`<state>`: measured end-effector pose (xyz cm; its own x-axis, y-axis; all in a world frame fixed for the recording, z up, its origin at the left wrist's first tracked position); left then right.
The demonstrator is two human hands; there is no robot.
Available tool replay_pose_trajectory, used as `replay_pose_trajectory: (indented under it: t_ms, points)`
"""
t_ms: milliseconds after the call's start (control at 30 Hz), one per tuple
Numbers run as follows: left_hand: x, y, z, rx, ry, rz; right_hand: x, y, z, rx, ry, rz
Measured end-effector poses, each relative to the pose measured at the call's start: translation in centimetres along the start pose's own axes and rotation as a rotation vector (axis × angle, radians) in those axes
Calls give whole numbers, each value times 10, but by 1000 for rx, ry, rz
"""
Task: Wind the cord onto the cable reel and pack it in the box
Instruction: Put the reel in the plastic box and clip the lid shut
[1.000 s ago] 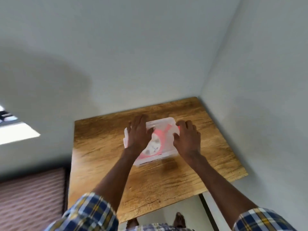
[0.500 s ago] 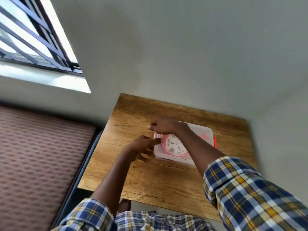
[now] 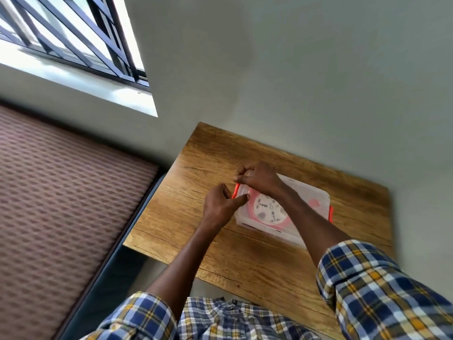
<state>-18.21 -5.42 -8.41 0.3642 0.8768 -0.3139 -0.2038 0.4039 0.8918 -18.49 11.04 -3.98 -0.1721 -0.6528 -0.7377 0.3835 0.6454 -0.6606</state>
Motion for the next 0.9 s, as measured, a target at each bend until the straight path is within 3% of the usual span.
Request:
replay_pose_trajectory:
  t_ms: [267, 400, 467, 533, 633, 700, 767, 833, 900]
  points:
    - [2, 16, 10, 118, 106, -135, -1, -6, 8, 48, 55, 5]
    - [1, 32, 17, 212, 134, -302, -11, -5, 15, 11, 49, -131]
    - [4, 48, 24, 356, 121, -528, -30, 1, 27, 24, 186, -131]
    - [18, 67, 30, 533, 72, -723, -62, 11, 54, 43, 475, -63]
    - [53, 94, 35, 814, -113, -826, -90, 41, 116, 237, 747, 149]
    - [82, 96, 32, 928, -311, -930, -89, 59, 148, 405, 710, 268]
    - [100, 91, 23, 961, -435, -1041, -74, 69, 167, 507, 538, 383]
    - [102, 90, 12, 928, -455, -1060, -55, 69, 175, 517, 379, 465]
    - [98, 93, 4, 933, -409, -1062, -45, 63, 169, 464, 353, 502]
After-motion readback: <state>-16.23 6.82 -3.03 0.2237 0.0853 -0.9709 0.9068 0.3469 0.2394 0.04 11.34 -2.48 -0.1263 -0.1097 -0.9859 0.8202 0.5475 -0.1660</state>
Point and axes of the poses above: each hand's wrist, its own z-axis away from the middle knuckle, its own x-axis out of the palm, y = z × x, the point moved 9 cm from there along -z, towards the middle knuckle, and after that the axes turned 9 degrees about y, right-handed, at the moved point
